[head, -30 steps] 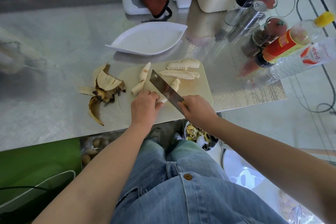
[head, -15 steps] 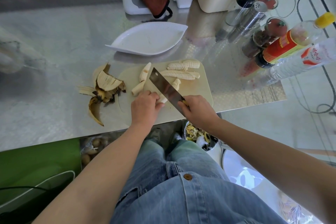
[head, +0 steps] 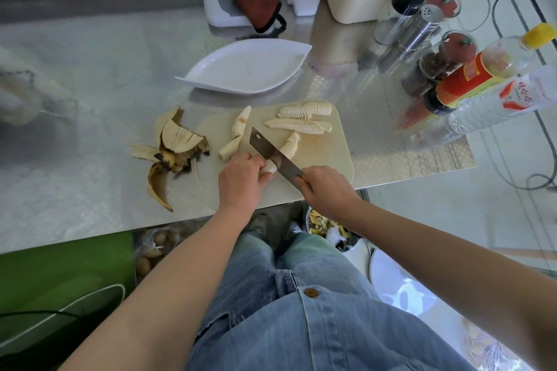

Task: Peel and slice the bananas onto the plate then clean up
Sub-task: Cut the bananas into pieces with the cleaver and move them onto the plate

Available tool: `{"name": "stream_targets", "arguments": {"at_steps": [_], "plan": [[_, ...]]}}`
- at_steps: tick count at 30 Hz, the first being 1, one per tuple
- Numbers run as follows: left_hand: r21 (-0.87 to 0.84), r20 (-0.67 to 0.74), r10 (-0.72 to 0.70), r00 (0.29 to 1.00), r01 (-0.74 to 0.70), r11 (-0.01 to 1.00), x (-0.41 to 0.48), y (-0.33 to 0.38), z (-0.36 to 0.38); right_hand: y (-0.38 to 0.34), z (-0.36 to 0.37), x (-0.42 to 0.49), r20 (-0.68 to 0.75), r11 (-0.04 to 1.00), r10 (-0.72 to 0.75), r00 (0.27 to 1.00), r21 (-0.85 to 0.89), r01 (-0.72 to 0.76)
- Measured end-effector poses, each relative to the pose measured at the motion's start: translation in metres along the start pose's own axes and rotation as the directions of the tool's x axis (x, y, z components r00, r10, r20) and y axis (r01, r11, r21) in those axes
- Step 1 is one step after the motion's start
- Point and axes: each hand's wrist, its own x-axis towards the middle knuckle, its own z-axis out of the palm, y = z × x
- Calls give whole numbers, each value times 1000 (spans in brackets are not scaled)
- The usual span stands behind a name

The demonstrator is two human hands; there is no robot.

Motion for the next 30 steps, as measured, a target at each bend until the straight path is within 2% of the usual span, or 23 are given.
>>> {"name": "stream_targets", "arguments": {"at_steps": [11,25,30], "plan": [[-4,-6,13,1000,-13,1000,-1,-2,0,6,-3,-4,-104,997,-45,994,60,52],[-12,10,3,1000,-3,1000,0,-1,1,7,3,-5,-13,1000,8,1000,-1,-8],[-19,1,3,1000,-3,1000,-1,-1,1,8,4,-5,-25,1000,10,1000,6,-10]]}}
